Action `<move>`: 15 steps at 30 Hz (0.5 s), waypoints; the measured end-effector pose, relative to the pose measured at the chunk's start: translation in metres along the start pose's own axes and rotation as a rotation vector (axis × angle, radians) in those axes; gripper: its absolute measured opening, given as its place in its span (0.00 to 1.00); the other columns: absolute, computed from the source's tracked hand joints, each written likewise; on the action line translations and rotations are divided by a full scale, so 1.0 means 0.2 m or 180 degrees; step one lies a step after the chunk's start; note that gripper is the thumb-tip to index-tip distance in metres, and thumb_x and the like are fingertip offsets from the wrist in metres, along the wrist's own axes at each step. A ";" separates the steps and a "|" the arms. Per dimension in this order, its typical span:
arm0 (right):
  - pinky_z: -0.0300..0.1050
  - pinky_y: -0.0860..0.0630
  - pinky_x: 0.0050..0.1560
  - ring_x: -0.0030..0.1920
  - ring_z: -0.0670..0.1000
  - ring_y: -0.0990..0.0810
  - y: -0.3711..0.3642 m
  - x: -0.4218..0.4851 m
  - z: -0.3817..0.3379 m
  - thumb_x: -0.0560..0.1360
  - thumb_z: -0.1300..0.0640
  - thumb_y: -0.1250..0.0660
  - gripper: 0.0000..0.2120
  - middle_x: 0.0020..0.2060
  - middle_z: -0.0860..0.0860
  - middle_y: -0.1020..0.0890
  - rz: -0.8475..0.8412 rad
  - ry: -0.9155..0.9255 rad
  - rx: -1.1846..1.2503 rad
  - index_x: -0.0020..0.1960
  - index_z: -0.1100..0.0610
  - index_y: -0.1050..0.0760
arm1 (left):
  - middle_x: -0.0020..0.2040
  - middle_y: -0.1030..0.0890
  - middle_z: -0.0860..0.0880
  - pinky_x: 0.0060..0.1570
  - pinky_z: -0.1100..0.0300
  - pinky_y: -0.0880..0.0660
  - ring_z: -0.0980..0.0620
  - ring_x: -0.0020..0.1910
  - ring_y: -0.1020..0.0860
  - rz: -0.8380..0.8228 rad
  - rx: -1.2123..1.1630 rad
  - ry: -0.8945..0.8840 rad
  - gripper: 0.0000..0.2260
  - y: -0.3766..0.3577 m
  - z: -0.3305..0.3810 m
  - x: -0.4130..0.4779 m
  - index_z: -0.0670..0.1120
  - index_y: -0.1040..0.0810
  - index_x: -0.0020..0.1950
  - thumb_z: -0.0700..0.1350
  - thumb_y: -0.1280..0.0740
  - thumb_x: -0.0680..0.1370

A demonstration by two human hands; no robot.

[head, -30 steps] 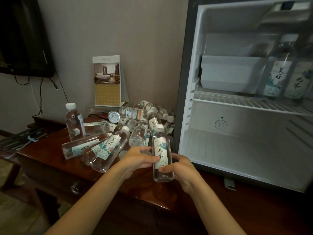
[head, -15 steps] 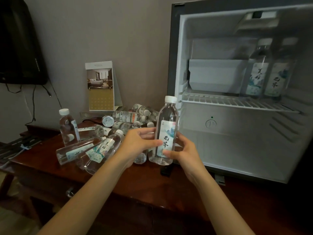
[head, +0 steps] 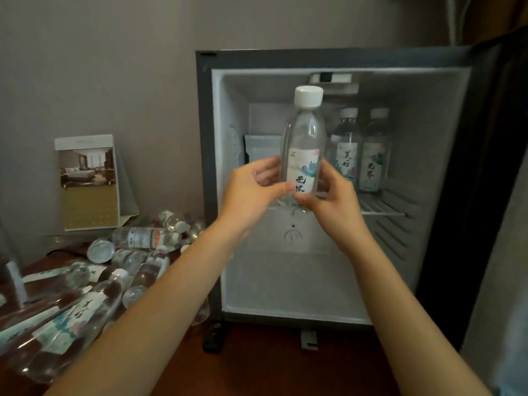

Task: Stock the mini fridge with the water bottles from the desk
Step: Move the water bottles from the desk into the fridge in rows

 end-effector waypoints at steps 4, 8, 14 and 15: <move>0.31 0.22 0.43 0.46 0.37 0.24 0.08 0.14 0.05 0.69 0.72 0.33 0.29 0.48 0.41 0.22 0.0018 0.0017 -0.0202 0.65 0.53 0.30 | 0.56 0.19 0.43 0.49 0.66 0.22 0.52 0.52 0.19 0.0050 -0.0151 0.0042 0.22 -0.12 -0.09 0.18 0.39 0.26 0.64 0.31 0.30 0.71; 0.33 0.24 0.50 0.52 0.41 0.24 0.10 0.19 0.18 0.70 0.70 0.33 0.28 0.54 0.45 0.23 -0.0022 -0.0201 -0.0353 0.67 0.53 0.31 | 0.58 0.20 0.42 0.53 0.61 0.24 0.49 0.54 0.20 0.0150 -0.0066 0.0228 0.21 -0.18 -0.23 0.27 0.40 0.27 0.64 0.31 0.31 0.72; 0.49 0.24 0.58 0.55 0.49 0.21 0.12 0.27 0.34 0.73 0.65 0.32 0.22 0.56 0.51 0.20 0.0119 -0.0241 -0.0466 0.65 0.56 0.30 | 0.57 0.20 0.44 0.56 0.59 0.24 0.51 0.54 0.21 -0.0004 0.0292 0.0111 0.21 -0.22 -0.32 0.36 0.41 0.27 0.65 0.33 0.30 0.72; 0.49 0.23 0.58 0.54 0.49 0.20 0.12 0.28 0.37 0.73 0.64 0.32 0.21 0.55 0.53 0.19 0.0165 -0.0312 -0.0519 0.65 0.57 0.29 | 0.57 0.20 0.44 0.57 0.58 0.24 0.51 0.54 0.21 -0.0010 0.0426 0.0137 0.22 -0.23 -0.34 0.38 0.41 0.27 0.65 0.34 0.30 0.72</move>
Point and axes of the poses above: each hand's wrist, its own x-axis towards the middle knuckle, its own y-axis out of the back of the hand, z = x × y, the point moved 4 cm from there along x, towards the middle knuckle
